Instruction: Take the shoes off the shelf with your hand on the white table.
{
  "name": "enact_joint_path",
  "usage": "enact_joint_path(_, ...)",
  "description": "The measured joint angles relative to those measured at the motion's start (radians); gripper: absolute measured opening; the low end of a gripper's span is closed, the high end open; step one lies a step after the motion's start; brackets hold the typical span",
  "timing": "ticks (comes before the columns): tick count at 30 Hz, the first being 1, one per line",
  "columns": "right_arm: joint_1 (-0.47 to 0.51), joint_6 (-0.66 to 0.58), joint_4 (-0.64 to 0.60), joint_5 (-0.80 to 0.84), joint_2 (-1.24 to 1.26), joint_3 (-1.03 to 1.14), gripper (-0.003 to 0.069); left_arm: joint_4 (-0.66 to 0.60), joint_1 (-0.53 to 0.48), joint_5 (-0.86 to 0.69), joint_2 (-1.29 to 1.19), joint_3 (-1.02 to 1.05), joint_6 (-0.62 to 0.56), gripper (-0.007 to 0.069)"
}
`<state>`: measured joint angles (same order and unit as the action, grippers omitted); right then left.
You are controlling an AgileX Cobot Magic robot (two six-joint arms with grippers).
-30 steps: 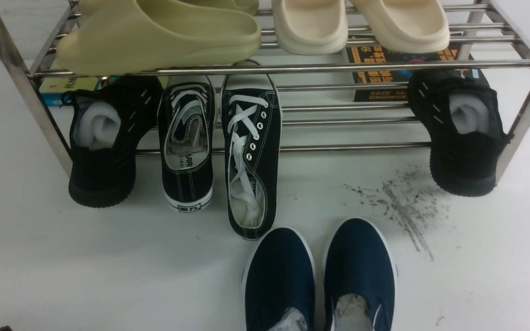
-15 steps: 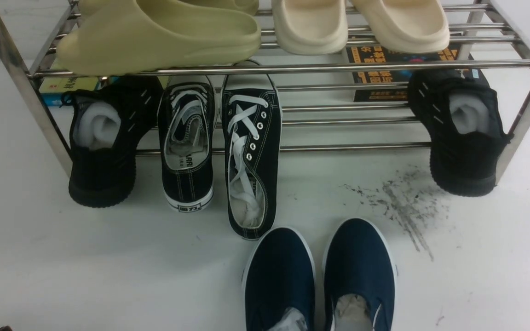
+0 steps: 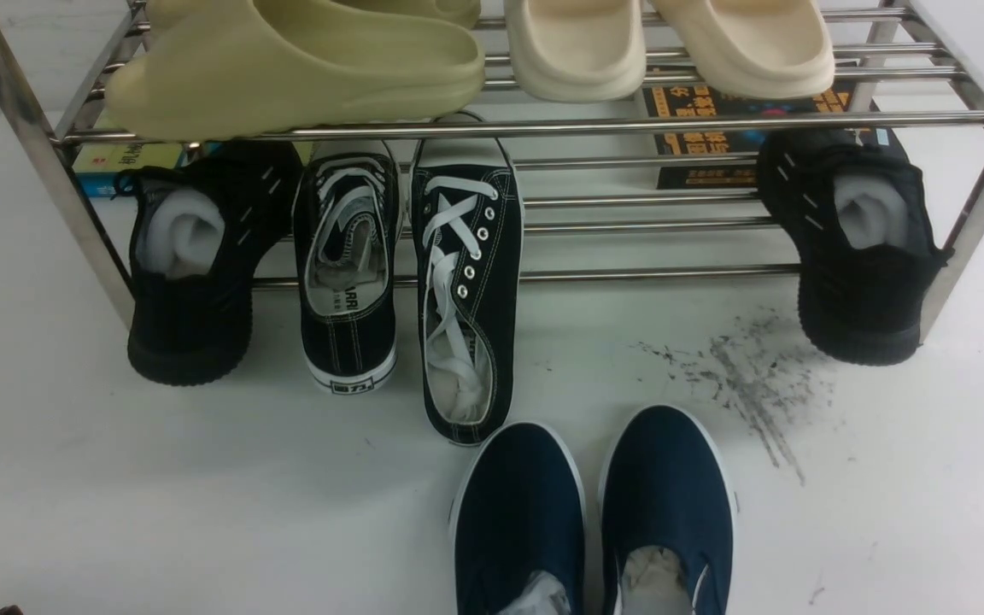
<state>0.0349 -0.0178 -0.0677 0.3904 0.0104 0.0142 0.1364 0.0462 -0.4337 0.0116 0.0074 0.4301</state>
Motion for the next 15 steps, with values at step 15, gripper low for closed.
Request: enact_joint_path(15,0.000,0.000,0.000,0.000,0.000,0.000,0.0111,0.000,0.000,0.000,0.000,0.000,0.000,0.0243)
